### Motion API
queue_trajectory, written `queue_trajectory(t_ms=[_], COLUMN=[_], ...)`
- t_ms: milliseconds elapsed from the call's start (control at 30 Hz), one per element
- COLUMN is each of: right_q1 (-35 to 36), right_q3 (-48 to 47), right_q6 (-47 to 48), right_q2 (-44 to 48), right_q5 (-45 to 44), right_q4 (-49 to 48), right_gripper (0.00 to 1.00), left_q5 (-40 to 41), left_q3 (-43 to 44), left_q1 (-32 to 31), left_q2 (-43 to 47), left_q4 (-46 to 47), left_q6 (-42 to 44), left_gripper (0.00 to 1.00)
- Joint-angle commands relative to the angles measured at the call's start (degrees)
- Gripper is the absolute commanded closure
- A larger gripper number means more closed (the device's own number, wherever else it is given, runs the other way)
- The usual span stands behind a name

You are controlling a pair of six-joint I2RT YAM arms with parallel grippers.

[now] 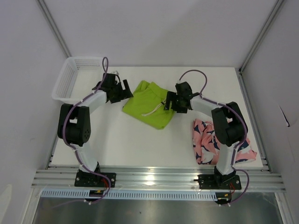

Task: Fold and stack the shorts
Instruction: Neatly place the folded shorts to the corner

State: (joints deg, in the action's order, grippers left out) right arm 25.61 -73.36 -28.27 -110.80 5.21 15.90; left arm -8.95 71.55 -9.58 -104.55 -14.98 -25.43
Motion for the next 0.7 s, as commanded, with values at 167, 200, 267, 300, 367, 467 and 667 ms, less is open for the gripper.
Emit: queue_trajectory(t_ms=[167, 200, 267, 300, 367, 467, 667], right_q1=[-4.24, -4.86, -5.83, -5.83, -5.83, -5.83, -5.74], right_q3=[6.11, 6.82, 8.40, 8.93, 11.03, 12.28, 11.49], right_q6=[0.95, -0.63, -1.87, -2.48, -4.50, -6.01, -5.92], right_q2=[1.47, 1.21, 0.77, 0.76, 1.29, 1.82, 1.47], right_q5=[9.27, 10.86, 13.15, 13.33, 13.42, 13.68, 14.47], right_q4=[-6.75, -7.46, -9.39, -10.01, -12.55, -14.76, -15.20], right_gripper=[0.10, 0.10, 0.10, 0.11, 0.12, 0.14, 0.16], left_q5=[-7.39, -7.92, -9.50, -10.12, -11.95, -15.21, -16.98], left_q3=[9.04, 10.87, 14.38, 17.28, 22.46, 26.52, 32.16], left_q1=[-0.44, -0.44, -0.44, -0.44, -0.26, -0.17, -0.26], left_q2=[-3.73, -5.03, -7.23, -8.55, -12.85, -17.78, -23.76], left_q4=[3.29, 2.51, 0.84, -1.43, -4.86, -8.73, -13.48], left_q6=[0.64, 1.69, 3.19, 4.76, 6.70, 7.85, 10.23], left_gripper=[0.01, 0.01, 0.01, 0.01, 0.01, 0.01, 0.01])
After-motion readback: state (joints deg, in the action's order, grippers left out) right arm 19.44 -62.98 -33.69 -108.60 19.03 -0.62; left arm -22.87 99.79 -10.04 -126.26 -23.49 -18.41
